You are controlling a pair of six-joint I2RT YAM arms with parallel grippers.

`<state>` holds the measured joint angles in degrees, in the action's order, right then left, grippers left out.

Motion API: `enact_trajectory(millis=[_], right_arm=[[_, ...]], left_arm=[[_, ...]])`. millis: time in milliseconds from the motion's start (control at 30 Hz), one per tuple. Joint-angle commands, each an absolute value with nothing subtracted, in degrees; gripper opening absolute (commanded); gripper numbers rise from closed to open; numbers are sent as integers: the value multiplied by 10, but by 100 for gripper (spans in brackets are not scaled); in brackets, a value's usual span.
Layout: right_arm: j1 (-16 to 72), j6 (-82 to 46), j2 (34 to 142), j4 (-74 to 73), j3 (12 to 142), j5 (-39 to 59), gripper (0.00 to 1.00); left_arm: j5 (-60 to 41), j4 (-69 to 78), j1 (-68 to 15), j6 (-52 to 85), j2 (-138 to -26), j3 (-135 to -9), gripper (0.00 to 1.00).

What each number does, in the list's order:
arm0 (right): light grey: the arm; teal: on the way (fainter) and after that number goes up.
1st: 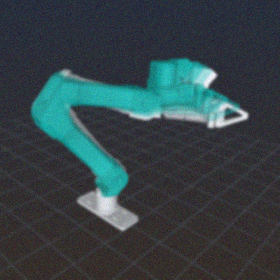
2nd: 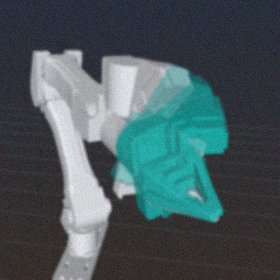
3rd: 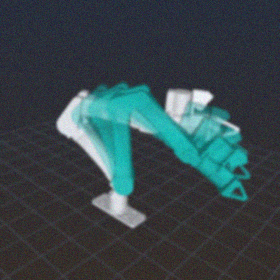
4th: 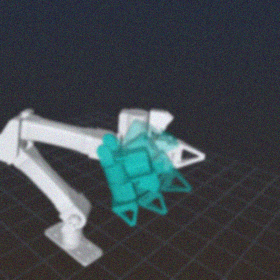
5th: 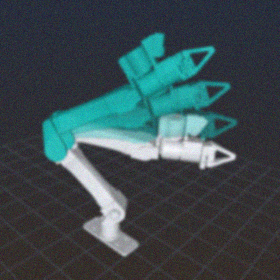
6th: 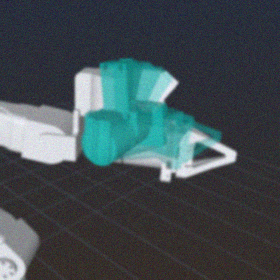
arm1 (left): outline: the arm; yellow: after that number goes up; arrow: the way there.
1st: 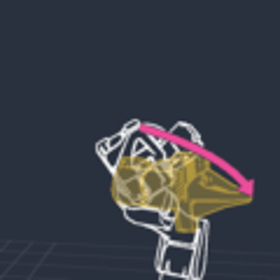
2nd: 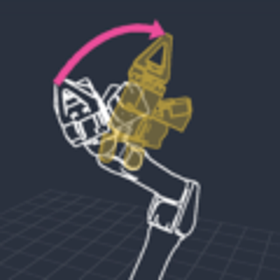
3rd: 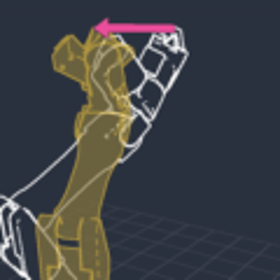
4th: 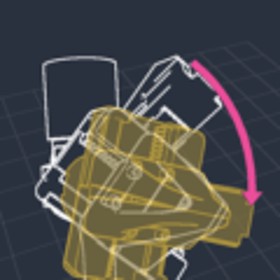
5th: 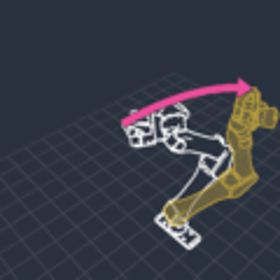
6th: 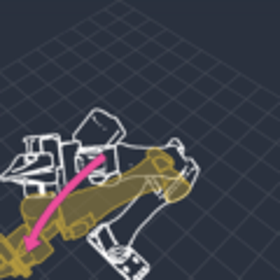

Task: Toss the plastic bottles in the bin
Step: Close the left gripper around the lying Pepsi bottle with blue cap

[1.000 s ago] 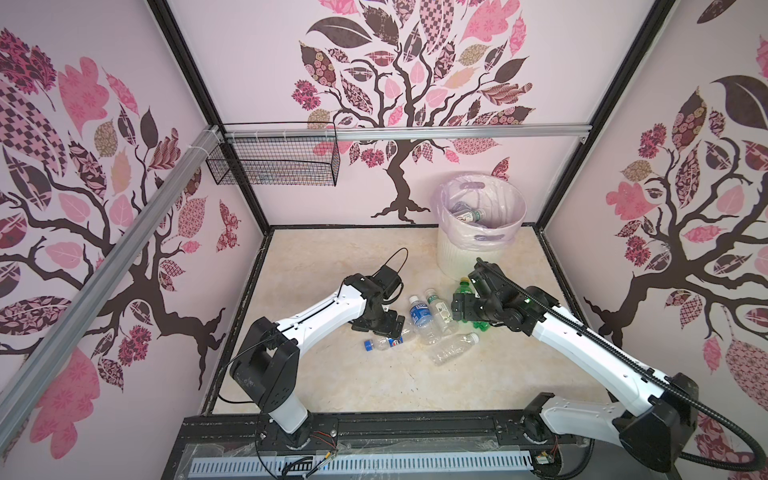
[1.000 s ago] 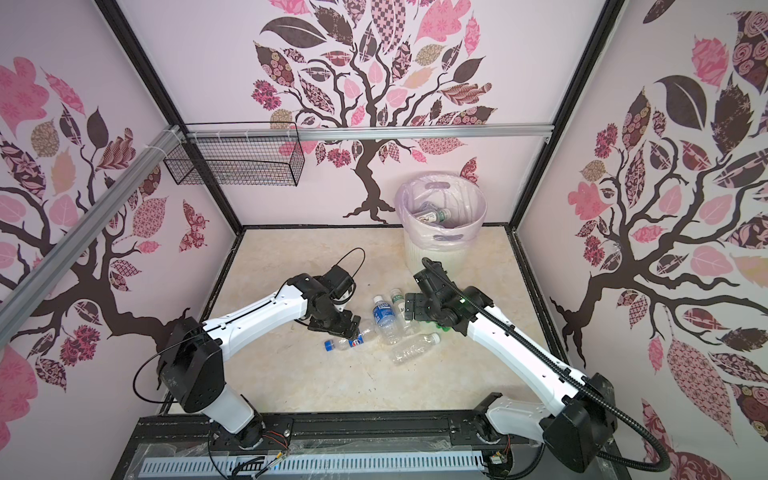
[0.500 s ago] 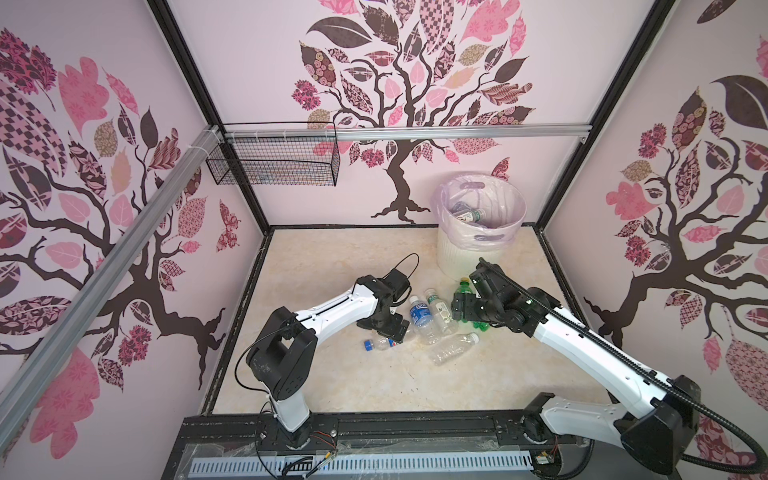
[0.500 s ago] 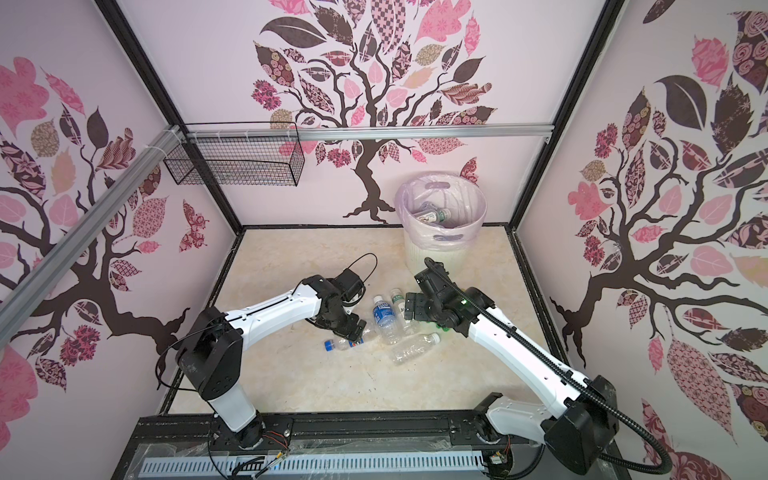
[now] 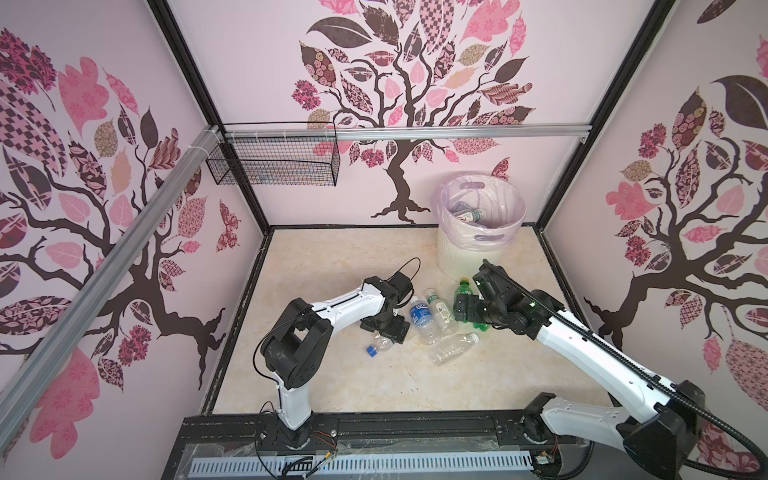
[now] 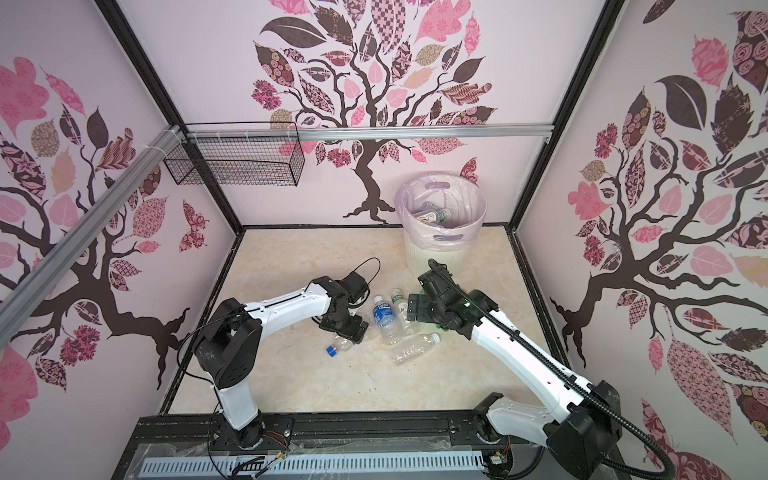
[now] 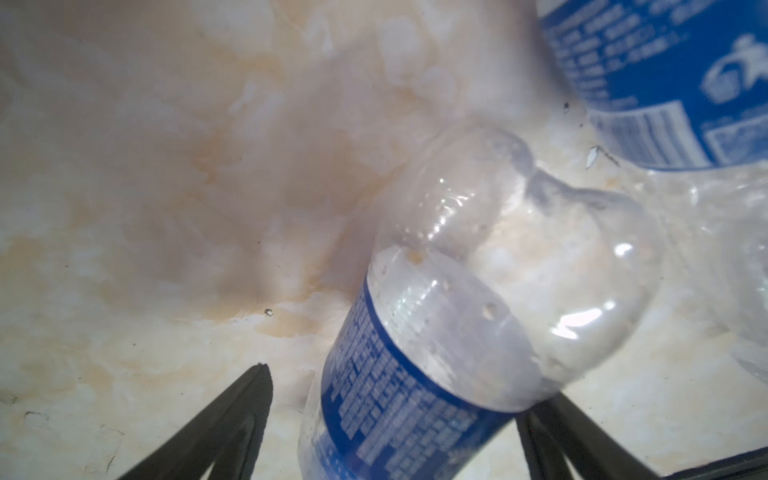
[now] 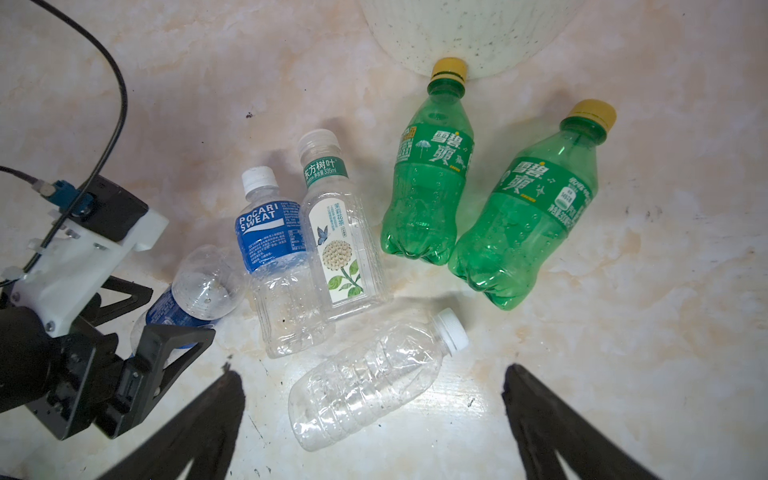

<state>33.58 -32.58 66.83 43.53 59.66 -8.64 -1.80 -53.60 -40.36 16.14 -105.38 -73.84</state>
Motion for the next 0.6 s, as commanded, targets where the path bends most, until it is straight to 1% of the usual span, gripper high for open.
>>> enact_trajectory(millis=[0, 167, 233, 433, 567], right_arm=[[332, -323, 674, 431, 605, -79, 99], [332, -318, 691, 422, 615, -74, 99], [332, -318, 697, 419, 619, -72, 99], [332, -315, 706, 413, 622, -66, 100], [332, -313, 709, 412, 622, -63, 100]], left_arm=[[-28, -518, -382, 178, -1056, -728, 89], [-67, -497, -331, 198, -1048, -702, 79], [-77, -495, -318, 200, -1049, -697, 77], [-82, -490, -315, 204, -1054, -694, 69], [-90, -482, -313, 223, -1058, -697, 59]])
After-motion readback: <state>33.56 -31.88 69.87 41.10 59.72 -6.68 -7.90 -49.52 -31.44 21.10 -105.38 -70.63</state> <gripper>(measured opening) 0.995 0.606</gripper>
